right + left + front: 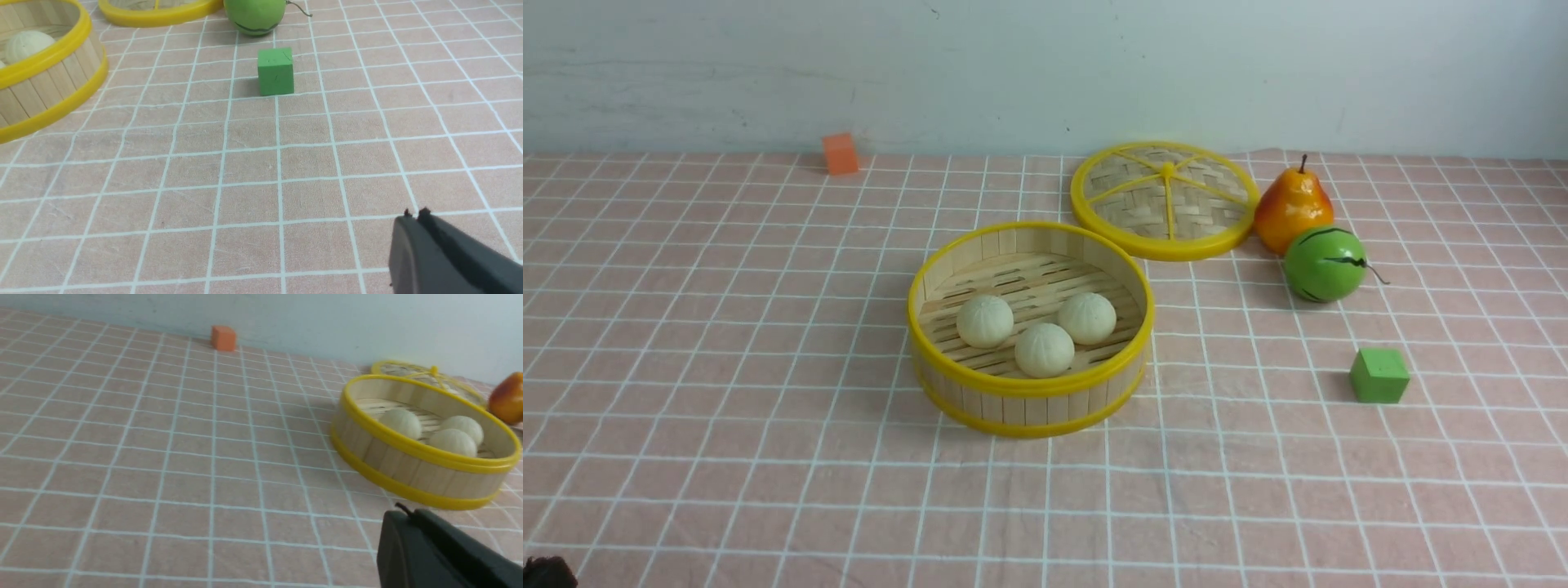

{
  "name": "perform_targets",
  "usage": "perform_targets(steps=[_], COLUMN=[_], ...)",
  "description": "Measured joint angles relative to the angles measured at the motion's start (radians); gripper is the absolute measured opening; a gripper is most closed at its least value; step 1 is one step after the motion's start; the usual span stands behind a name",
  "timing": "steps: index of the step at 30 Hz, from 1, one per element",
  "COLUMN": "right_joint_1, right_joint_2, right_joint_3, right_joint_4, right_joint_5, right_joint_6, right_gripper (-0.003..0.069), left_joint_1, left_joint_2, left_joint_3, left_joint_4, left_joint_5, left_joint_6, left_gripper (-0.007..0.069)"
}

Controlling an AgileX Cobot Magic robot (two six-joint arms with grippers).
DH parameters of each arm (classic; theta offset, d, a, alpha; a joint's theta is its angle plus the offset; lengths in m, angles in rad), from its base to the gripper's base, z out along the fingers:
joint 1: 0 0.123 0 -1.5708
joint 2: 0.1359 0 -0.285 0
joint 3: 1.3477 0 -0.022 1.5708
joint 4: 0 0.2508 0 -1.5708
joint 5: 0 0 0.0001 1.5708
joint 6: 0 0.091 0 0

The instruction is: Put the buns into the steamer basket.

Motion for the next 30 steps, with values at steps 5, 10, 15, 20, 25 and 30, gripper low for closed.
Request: perform_targets(steps=[5, 10, 15, 20, 25, 30], right_joint_1=[0.0, 0.0, 0.0, 0.0, 0.0, 0.0], right_joint_2=[0.0, 0.0, 0.0, 0.0, 0.0, 0.0], right_joint_3=[0.0, 0.0, 0.0, 0.0, 0.0, 0.0], right_joint_4=[0.0, 0.001, 0.001, 0.001, 0.001, 0.001], right_joint_5=[0.0, 0.0, 0.0, 0.0, 0.0, 0.0], right_joint_6=[0.0, 0.0, 0.0, 0.0, 0.0, 0.0], right_gripper=[0.0001, 0.0005, 0.0011, 0.0016, 0.0025, 0.0032], left_joint_1=[0.093, 0.138, 0.143, 0.144, 0.144, 0.144], left_joint_2=[-0.019, -0.019, -0.019, -0.019, -0.019, -0.019], left_joint_3=[0.005, 0.005, 0.005, 0.005, 0.005, 0.005], left_joint_4=[-0.001, -0.004, -0.007, -0.008, -0.008, -0.008], left_joint_5=[0.108, 0.214, 0.224, 0.225, 0.222, 0.222], left_joint_6=[0.0, 0.0, 0.0, 0.0, 0.0, 0.0], left_gripper=[-0.0013, -0.0013, -0.0013, -0.0013, -0.0013, -0.0013])
